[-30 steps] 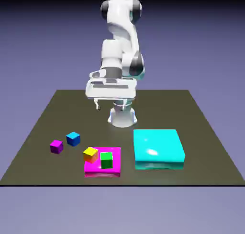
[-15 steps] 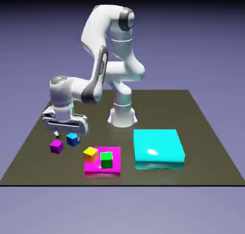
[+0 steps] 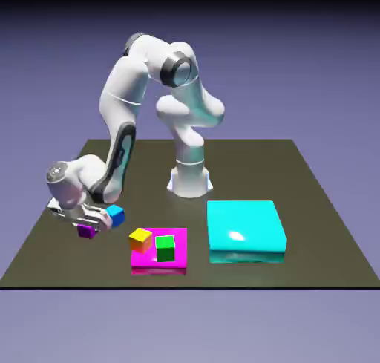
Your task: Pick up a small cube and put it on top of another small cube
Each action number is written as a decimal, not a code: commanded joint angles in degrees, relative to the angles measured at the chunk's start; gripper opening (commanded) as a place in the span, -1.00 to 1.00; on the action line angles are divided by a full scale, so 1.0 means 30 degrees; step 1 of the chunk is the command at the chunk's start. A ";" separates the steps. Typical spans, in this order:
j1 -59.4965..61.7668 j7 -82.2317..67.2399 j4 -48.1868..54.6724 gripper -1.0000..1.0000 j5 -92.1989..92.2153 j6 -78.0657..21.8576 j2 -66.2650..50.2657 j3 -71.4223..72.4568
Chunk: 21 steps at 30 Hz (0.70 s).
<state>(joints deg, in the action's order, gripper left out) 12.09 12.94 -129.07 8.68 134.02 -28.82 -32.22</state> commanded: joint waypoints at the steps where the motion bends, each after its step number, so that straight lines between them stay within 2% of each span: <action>1: -0.0346 0.0290 0.0135 -1.00 -0.0469 -0.0782 0.0692 -0.0408; 15: -0.9702 -0.0680 0.2284 -1.00 -0.6397 -0.5719 0.5541 0.4022; 20: -0.9231 -0.0733 0.0750 -1.00 -0.6202 -0.2426 0.3776 0.4056; 21: -0.9231 -0.0733 0.0749 1.00 -0.6202 -0.2425 0.3776 0.4056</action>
<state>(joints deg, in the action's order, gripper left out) -15.60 10.74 -126.82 -9.93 126.74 -17.49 -20.05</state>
